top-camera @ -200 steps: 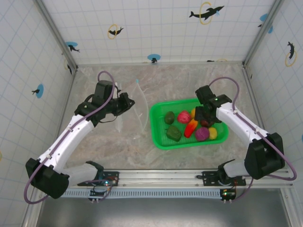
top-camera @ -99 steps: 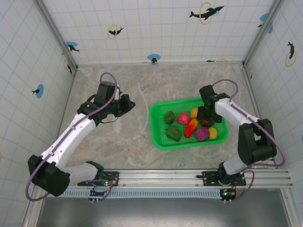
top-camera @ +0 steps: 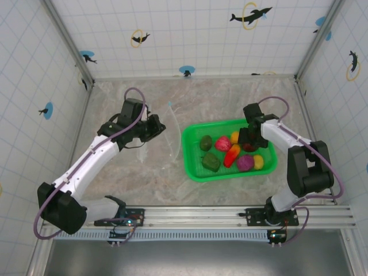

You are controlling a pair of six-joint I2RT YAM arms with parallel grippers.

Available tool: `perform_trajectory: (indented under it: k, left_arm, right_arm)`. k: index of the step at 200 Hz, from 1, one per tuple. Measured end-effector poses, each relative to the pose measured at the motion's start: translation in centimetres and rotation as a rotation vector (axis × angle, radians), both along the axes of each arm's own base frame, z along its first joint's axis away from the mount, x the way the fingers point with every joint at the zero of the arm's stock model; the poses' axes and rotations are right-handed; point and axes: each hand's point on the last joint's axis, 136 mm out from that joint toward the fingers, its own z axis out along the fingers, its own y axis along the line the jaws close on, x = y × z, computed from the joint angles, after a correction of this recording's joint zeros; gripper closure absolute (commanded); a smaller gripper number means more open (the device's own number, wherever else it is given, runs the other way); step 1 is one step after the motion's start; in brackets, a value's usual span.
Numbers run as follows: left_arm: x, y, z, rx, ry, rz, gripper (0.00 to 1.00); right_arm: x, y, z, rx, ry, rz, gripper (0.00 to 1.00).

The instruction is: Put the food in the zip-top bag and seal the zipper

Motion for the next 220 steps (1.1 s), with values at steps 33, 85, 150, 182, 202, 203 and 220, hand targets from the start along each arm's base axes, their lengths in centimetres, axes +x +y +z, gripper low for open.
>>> perform_trajectory:
  k: [33, 85, 150, 182, 202, 203, 220]
  left_arm:
    - [0.1, -0.1, 0.1, 0.000, 0.000, 0.000, 1.00]
    - [0.4, -0.6, 1.6, -0.029, -0.024, -0.015, 1.00]
    - [-0.5, -3.0, 4.7, -0.169, -0.019, -0.116, 1.00]
    - [-1.1, -4.2, 6.0, -0.256, -0.012, -0.170, 1.00]
    - [-1.4, -4.8, 6.0, -0.296, -0.005, -0.201, 1.00]
    - [-1.4, -4.9, 6.0, -0.297, -0.003, -0.203, 1.00]
    - [-1.6, -5.2, 5.5, -0.323, 0.017, -0.215, 1.00]
  right_arm:
    - [0.2, 0.2, 0.1, 0.015, -0.012, -0.005, 0.47]
    - [0.1, 1.0, 2.0, 0.072, -0.055, -0.007, 0.54]
    - [0.9, 5.0, 10.4, 0.267, -0.248, 0.059, 0.55]
    - [1.8, 11.4, 17.8, 0.464, -0.403, 0.208, 0.55]
    - [1.6, 15.7, 23.2, 0.595, -0.496, 0.322, 0.55]
    - [1.6, 15.8, 23.4, 0.599, -0.499, 0.325, 0.55]
    - [0.9, 19.1, 27.4, 0.704, -0.556, 0.416, 0.54]
